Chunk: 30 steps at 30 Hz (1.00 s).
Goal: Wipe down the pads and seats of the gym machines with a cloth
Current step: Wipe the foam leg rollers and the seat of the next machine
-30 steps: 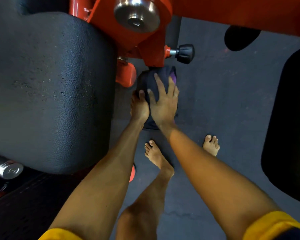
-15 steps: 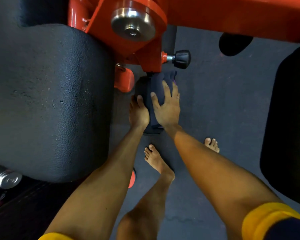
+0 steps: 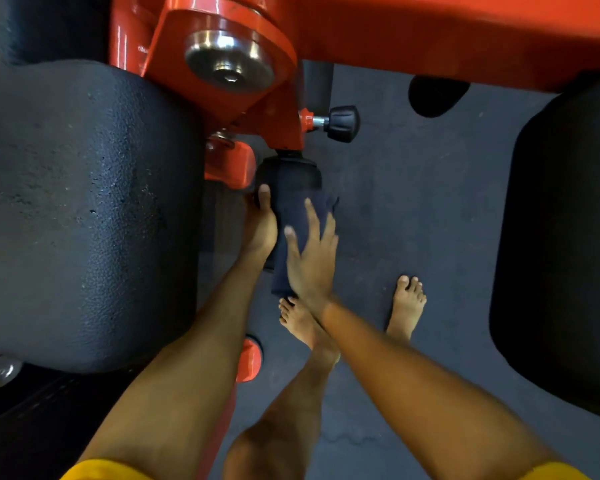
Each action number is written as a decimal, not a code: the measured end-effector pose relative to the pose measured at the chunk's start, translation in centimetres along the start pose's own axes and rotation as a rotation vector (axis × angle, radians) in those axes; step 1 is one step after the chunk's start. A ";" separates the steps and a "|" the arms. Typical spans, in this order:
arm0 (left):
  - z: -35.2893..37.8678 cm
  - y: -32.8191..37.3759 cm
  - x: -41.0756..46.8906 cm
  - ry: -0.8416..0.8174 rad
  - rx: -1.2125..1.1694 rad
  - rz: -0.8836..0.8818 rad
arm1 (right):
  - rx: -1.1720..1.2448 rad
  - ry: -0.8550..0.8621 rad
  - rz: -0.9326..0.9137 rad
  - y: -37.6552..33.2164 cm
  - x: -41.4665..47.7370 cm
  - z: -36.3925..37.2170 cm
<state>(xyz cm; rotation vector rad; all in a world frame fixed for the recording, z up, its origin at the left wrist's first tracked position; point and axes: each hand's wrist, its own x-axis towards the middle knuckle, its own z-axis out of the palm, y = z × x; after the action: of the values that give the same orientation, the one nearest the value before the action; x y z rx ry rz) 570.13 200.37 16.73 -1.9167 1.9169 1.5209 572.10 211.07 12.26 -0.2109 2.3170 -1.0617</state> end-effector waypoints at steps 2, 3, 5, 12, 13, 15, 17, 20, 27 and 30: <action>0.7 0.0 -0.6 0.035 0.043 -0.003 | -0.047 0.045 -0.001 -1.9 4.1 -0.4; 1.0 -0.1 -1.3 0.056 0.054 0.010 | -0.082 0.057 0.001 -2.6 6.0 -0.5; 1.6 -0.7 -2.8 0.047 0.047 0.095 | -0.136 0.058 -0.003 -3.3 8.3 -0.4; 0.5 -2.7 -1.1 0.015 -0.150 -0.016 | -0.175 -0.013 -0.194 2.1 -0.5 0.2; 0.3 -2.7 -0.5 0.002 -0.182 -0.053 | -0.172 -0.054 -0.197 3.1 -2.4 0.0; 0.3 -3.2 0.6 -0.007 -0.202 -0.080 | -0.151 -0.116 -0.186 4.3 -4.4 -0.3; 0.4 -2.9 0.0 -0.056 -0.247 -0.108 | -0.123 -0.116 -0.156 3.4 -3.5 -0.4; 0.8 -2.6 -1.7 -0.006 -0.295 -0.082 | -0.143 -0.014 -0.084 0.0 1.6 0.2; 1.8 -5.3 -0.5 0.001 -0.355 -0.089 | -0.184 0.045 -0.129 -2.0 6.5 -0.1; 0.1 -3.2 -0.2 -0.079 -0.359 -0.166 | -0.213 -0.004 -0.239 1.4 0.8 0.1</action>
<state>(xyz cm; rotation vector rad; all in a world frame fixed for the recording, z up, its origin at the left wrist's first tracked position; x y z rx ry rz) 572.59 201.34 14.92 -2.0443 1.4902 1.9590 571.68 211.63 10.85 -0.5850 2.4451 -0.9204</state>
